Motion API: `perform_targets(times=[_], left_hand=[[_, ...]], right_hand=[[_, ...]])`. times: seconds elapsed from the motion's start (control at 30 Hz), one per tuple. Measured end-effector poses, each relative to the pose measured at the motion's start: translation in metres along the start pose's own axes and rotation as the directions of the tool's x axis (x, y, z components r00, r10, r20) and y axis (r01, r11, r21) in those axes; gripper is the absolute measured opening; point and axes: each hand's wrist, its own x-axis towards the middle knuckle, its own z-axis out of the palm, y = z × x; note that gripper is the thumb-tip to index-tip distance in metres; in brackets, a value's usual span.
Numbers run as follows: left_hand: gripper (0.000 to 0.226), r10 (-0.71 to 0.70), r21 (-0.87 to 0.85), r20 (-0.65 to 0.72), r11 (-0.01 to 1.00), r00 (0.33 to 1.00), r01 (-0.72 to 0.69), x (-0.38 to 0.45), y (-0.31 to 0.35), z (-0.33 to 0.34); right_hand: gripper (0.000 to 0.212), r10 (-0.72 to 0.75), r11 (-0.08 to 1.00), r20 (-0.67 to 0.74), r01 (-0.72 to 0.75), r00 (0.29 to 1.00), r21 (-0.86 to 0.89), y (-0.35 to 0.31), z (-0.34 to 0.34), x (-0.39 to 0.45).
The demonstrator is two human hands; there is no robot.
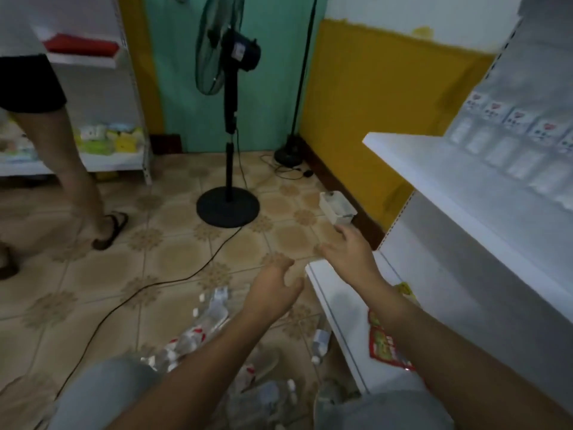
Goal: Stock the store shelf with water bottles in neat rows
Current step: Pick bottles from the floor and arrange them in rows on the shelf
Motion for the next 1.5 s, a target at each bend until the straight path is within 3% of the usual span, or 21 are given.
perform_targets(times=[0.17,0.3,0.47,0.57,0.63,0.7,0.77,0.8,1.0,1.1,1.2,1.23,1.3,1.37,1.43,1.5], left_hand=[[0.052,-0.106,0.125,0.088,0.988,0.991,0.094,0.040,-0.060,0.035],[0.048,-0.192,0.174,0.101,0.969,0.976,0.173,0.073,-0.114,0.065],[0.046,-0.357,0.204,0.188,0.926,0.915,0.319,0.086,-0.191,0.114],[0.044,-0.477,0.223,0.261,0.875,0.839,0.429,0.075,-0.231,0.143],[0.040,-0.503,0.255,0.221,0.857,0.836,0.448,0.063,-0.252,0.162],[0.031,-0.517,0.262,0.185,0.846,0.836,0.465,0.053,-0.271,0.176],[0.028,-0.585,0.271,0.281,0.809,0.761,0.521,0.046,-0.283,0.187],[0.031,-0.590,0.280,0.328,0.806,0.738,0.521,0.042,-0.291,0.193],[0.034,-0.640,0.274,0.338,0.768,0.690,0.578,0.035,-0.328,0.208],[0.034,-0.655,0.259,0.335,0.755,0.677,0.602,0.039,-0.328,0.209],[0.033,-0.643,0.275,0.357,0.766,0.678,0.581,0.039,-0.323,0.208],[0.031,-0.636,0.277,0.370,0.771,0.677,0.573,0.038,-0.320,0.206],[0.035,-0.614,0.263,0.404,0.788,0.678,0.557,0.036,-0.312,0.205],[0.038,-0.587,0.260,0.390,0.809,0.709,0.527,0.038,-0.302,0.199],[0.031,-0.580,0.163,0.348,0.811,0.736,0.562,0.047,-0.285,0.192],[0.028,-0.549,0.058,0.297,0.827,0.781,0.559,0.062,-0.263,0.180]], right_hand=[[0.063,0.141,0.989,0.090,-0.144,0.986,0.036,0.067,0.068,0.015],[0.064,0.304,0.948,0.192,-0.316,0.933,0.035,0.116,0.135,0.021],[0.058,0.326,0.933,0.348,-0.358,0.879,0.030,0.183,0.239,0.002],[0.057,0.247,0.969,0.515,-0.207,0.821,-0.135,0.219,0.294,-0.015],[0.051,0.173,0.980,0.597,-0.076,0.783,-0.184,0.242,0.331,-0.023],[0.046,0.079,0.978,0.728,0.089,0.681,-0.190,0.264,0.370,-0.030],[0.037,0.031,0.935,0.823,0.275,0.567,-0.224,0.279,0.401,-0.037],[0.032,-0.005,0.904,0.836,0.359,0.548,-0.230,0.285,0.413,-0.039],[0.023,-0.346,0.666,0.765,0.716,0.543,-0.207,0.301,0.443,-0.024],[0.011,-0.382,0.631,0.762,0.750,0.523,-0.199,0.302,0.446,-0.013],[0.024,-0.236,0.724,0.855,0.671,0.461,-0.162,0.307,0.449,-0.005],[0.032,-0.180,0.787,0.858,0.594,0.481,-0.168,0.308,0.446,-0.003],[0.045,-0.013,0.930,0.824,0.309,0.567,-0.197,0.306,0.430,0.000],[0.051,0.092,0.992,0.707,-0.004,0.701,-0.125,0.298,0.400,0.003],[0.047,0.177,0.972,0.548,-0.232,0.817,0.032,0.282,0.362,0.009],[0.036,0.289,0.916,0.426,-0.376,0.857,0.136,0.258,0.320,0.017]])
